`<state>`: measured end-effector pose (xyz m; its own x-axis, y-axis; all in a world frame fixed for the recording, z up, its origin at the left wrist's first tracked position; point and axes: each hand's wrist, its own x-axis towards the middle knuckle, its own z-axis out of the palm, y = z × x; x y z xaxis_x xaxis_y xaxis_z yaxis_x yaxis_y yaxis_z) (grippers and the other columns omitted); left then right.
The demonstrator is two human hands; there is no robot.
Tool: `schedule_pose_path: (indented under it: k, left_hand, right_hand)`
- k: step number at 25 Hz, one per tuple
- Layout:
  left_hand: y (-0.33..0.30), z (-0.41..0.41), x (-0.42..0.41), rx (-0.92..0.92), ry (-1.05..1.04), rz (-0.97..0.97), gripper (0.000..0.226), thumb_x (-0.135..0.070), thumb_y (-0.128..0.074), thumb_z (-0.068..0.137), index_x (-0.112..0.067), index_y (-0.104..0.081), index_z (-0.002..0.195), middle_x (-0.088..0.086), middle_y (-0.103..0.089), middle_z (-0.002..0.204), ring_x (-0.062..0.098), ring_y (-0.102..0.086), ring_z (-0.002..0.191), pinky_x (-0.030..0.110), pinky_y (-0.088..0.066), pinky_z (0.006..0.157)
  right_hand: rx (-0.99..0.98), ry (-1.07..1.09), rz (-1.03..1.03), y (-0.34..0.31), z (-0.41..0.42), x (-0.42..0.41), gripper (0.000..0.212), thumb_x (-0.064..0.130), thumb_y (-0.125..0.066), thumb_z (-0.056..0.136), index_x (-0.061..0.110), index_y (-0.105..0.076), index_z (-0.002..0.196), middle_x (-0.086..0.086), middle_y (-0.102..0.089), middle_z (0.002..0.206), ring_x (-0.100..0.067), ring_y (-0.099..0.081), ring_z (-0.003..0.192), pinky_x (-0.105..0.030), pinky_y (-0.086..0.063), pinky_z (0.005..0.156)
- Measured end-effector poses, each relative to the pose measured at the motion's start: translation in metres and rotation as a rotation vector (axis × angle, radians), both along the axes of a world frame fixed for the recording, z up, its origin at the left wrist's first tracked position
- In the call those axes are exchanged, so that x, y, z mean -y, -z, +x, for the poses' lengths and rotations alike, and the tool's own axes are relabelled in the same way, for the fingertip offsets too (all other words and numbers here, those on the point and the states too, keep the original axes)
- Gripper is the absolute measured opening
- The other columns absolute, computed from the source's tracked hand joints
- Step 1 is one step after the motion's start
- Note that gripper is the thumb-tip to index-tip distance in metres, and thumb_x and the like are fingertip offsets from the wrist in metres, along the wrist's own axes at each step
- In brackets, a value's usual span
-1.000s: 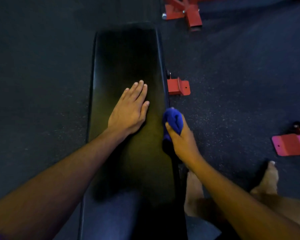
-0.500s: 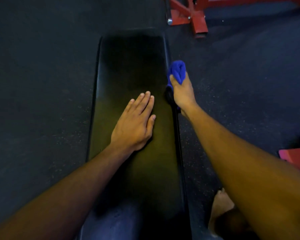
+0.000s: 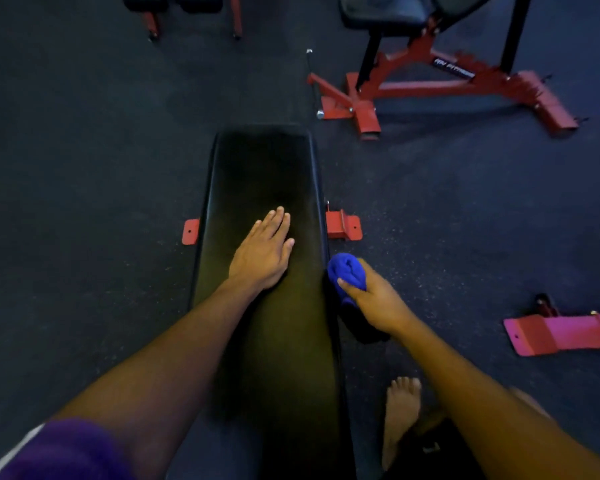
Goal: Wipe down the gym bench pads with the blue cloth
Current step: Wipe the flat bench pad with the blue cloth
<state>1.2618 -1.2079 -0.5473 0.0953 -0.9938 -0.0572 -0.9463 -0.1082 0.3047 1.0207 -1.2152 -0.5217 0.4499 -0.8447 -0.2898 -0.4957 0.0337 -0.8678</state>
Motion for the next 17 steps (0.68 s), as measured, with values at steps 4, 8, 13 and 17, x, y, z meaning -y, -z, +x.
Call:
schedule_pose_path:
  k: [4, 8, 13, 17]
  left_hand:
    - [0.013, -0.003, -0.055, 0.005, -0.305, -0.007, 0.065, -0.048, -0.023, 0.109, -0.014, -0.016, 0.163, 0.004, -0.01, 0.172, 0.017, -0.004, 0.159, 0.038, -0.001, 0.128]
    - [0.024, -0.016, -0.07, 0.093, -0.416, 0.011, 0.071, -0.054, -0.019, 0.105, -0.014, -0.02, 0.163, 0.003, -0.014, 0.171, 0.016, -0.007, 0.158, 0.035, -0.001, 0.128]
    - [0.017, -0.016, -0.065, 0.078, -0.416, -0.013, 0.067, -0.046, -0.031, 0.104, -0.008, -0.03, 0.16, 0.009, -0.024, 0.168, 0.021, -0.018, 0.157, 0.042, -0.014, 0.129]
    - [0.018, -0.008, -0.062, 0.016, -0.436, 0.019, 0.067, -0.045, -0.034, 0.105, -0.009, -0.027, 0.161, 0.009, -0.021, 0.169, 0.021, -0.015, 0.158, 0.045, -0.015, 0.128]
  right_hand:
    - [-0.013, -0.2, -0.32, -0.027, -0.002, 0.05, 0.045, 0.008, -0.063, 0.094, 0.023, -0.052, 0.135, 0.012, -0.056, 0.124, 0.005, -0.049, 0.114, 0.004, -0.027, 0.092]
    - [-0.023, -0.565, -0.484, -0.023, 0.043, 0.125, 0.066, 0.002, -0.064, 0.088, 0.012, -0.038, 0.149, -0.006, -0.037, 0.151, -0.024, -0.039, 0.139, -0.031, -0.03, 0.117]
    - [0.008, -0.793, -0.536, -0.026, 0.102, 0.173, 0.075, 0.007, -0.064, 0.087, 0.015, -0.029, 0.153, -0.005, -0.029, 0.155, -0.029, -0.036, 0.142, -0.046, -0.035, 0.115]
    - [-0.047, -1.067, -0.547, -0.048, 0.177, 0.198, 0.074, 0.002, -0.063, 0.085, 0.012, -0.033, 0.151, -0.008, -0.034, 0.153, -0.026, -0.034, 0.143, -0.041, -0.032, 0.117]
